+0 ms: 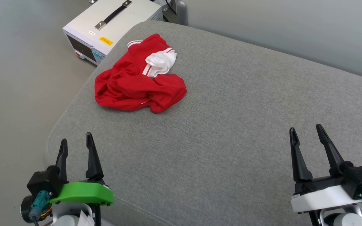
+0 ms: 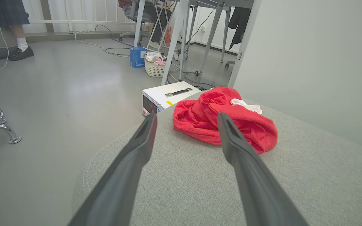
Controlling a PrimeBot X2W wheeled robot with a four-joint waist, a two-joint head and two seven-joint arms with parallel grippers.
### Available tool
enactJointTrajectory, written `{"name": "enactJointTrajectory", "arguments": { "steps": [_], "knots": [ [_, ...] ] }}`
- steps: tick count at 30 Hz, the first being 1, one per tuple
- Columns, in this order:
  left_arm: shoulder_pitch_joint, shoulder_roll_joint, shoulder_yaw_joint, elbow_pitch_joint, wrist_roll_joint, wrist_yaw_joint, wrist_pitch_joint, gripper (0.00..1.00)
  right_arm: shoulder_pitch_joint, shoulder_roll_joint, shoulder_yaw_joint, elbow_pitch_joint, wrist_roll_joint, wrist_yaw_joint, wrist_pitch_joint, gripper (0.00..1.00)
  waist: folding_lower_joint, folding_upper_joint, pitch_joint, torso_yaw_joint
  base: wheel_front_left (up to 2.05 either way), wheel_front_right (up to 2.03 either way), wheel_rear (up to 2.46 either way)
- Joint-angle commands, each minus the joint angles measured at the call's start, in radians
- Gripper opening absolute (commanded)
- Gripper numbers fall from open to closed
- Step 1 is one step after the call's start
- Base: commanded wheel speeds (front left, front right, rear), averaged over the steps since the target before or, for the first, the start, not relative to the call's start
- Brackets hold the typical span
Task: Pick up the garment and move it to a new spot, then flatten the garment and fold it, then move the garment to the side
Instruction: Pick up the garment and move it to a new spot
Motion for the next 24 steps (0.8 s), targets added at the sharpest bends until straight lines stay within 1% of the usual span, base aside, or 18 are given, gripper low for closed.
{"name": "enactJointTrajectory", "arguments": {
  "steps": [1, 3, 7, 9, 10, 14, 18, 20, 24],
  "knots": [
    [-0.028, -0.004, 0.006, 0.008, -0.002, -0.012, -0.006, 1.00, -0.014, -0.002, -0.001, -0.006, -0.007, -0.001, -0.005, 1.00, 0.0000, 0.0000, 0.003, 0.000, 0.00, 0.00, 0.00],
    [-0.050, -0.004, 0.019, 0.023, -0.009, -0.034, -0.006, 1.00, -0.017, -0.002, 0.001, -0.009, -0.010, -0.001, -0.005, 1.00, 0.0000, 0.0000, 0.011, -0.002, 0.00, 0.00, 0.00],
    [-0.135, -0.004, 0.073, 0.056, 0.029, -0.102, -0.006, 1.00, -0.033, -0.002, 0.011, -0.014, -0.026, -0.001, -0.005, 1.00, 0.0000, 0.0000, 0.037, -0.016, 0.00, 0.00, 0.00],
    [-0.197, 0.012, 0.106, 0.077, 0.050, -0.134, -0.006, 1.00, -0.048, -0.002, 0.016, -0.015, -0.038, -0.001, -0.005, 1.00, 0.0000, 0.0000, 0.058, -0.032, 0.00, 0.00, 0.00],
    [-0.225, 0.024, 0.117, 0.081, 0.060, -0.143, -0.006, 1.00, -0.055, -0.002, 0.017, -0.017, -0.042, -0.001, -0.005, 1.00, 0.0000, 0.0000, 0.066, -0.040, 0.00, 0.00, 0.00],
    [-0.344, 0.082, 0.150, 0.126, 0.068, -0.168, -0.006, 1.00, -0.073, -0.002, 0.014, -0.023, -0.051, -0.001, -0.005, 1.00, 0.0000, 0.0000, 0.095, -0.073, 0.00, 0.00, 0.00],
    [-0.452, 0.147, 0.138, 0.174, 0.059, -0.175, -0.006, 1.00, -0.090, -0.002, 0.018, -0.027, -0.074, -0.001, -0.005, 1.00, 0.0000, 0.0000, 0.128, -0.106, 0.00, 0.00, 0.00],
    [-0.509, 0.196, 0.110, 0.206, 0.039, -0.176, -0.006, 1.00, -0.104, -0.002, 0.017, -0.031, -0.082, -0.001, -0.005, 1.00, 0.0000, 0.0000, 0.147, -0.125, 0.00, 0.00, 0.00],
    [-0.620, 0.304, 0.008, 0.277, -0.034, -0.177, 0.001, 1.00, -0.128, -0.004, 0.012, -0.040, -0.088, -0.001, -0.005, 1.00, 0.0000, 0.0000, 0.179, -0.151, 0.00, 0.00, 0.00]
  ]
}}
